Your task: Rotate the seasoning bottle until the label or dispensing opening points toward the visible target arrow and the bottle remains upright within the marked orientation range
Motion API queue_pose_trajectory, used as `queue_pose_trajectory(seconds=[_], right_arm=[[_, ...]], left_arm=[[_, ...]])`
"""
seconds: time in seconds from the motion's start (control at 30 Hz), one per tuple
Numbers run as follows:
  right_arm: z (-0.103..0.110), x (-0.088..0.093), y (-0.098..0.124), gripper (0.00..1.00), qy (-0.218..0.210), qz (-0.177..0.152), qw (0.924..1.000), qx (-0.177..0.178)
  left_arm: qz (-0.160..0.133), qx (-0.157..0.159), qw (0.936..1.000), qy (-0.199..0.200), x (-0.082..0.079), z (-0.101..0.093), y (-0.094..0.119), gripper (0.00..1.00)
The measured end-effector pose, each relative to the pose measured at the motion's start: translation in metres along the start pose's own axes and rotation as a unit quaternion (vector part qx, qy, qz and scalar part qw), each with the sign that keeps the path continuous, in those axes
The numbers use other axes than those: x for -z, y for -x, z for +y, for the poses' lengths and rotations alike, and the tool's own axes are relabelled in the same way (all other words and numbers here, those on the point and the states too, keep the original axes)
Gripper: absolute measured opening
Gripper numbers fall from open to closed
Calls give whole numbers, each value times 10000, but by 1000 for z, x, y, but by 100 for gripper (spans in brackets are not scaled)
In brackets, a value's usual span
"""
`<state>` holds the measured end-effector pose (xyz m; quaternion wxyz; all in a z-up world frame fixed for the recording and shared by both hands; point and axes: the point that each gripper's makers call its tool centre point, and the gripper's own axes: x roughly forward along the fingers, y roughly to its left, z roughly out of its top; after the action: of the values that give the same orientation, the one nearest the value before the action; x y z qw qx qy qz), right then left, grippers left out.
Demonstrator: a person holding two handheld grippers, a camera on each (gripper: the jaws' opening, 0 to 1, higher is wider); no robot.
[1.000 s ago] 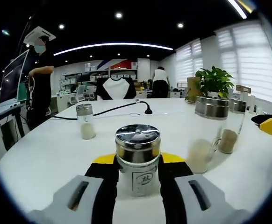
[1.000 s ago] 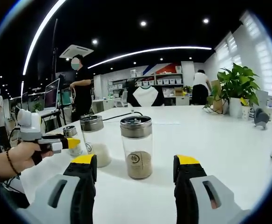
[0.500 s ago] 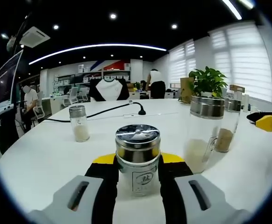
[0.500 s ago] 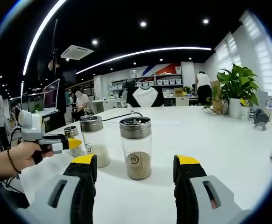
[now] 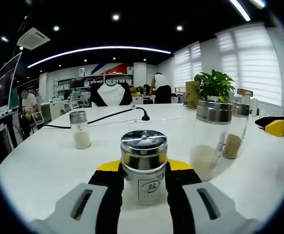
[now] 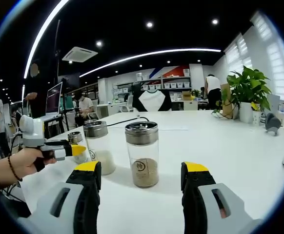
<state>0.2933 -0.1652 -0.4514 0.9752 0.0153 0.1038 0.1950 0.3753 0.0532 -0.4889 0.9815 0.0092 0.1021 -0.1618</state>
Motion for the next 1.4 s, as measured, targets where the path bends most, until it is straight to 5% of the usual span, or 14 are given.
queue_pose_trajectory(seconds=[0.43,0.67,1.1,1.4], right_arm=[[-2,1,0,67,12,27,10000,14],[-1,4,-1,67,16,71,10000,7],[1,2,-2,67,51,61,10000,-7],[1,3,-3,67,54,65,10000,-6]], left_arm=[[-75,-38,9998,-196,-1,8,18,42],[-146,89,9990,-410,-5,9,40,39],[-253,278,9986,-370,-13,1,46,36],[-251,63,9991,-338,-10,22,67,36]])
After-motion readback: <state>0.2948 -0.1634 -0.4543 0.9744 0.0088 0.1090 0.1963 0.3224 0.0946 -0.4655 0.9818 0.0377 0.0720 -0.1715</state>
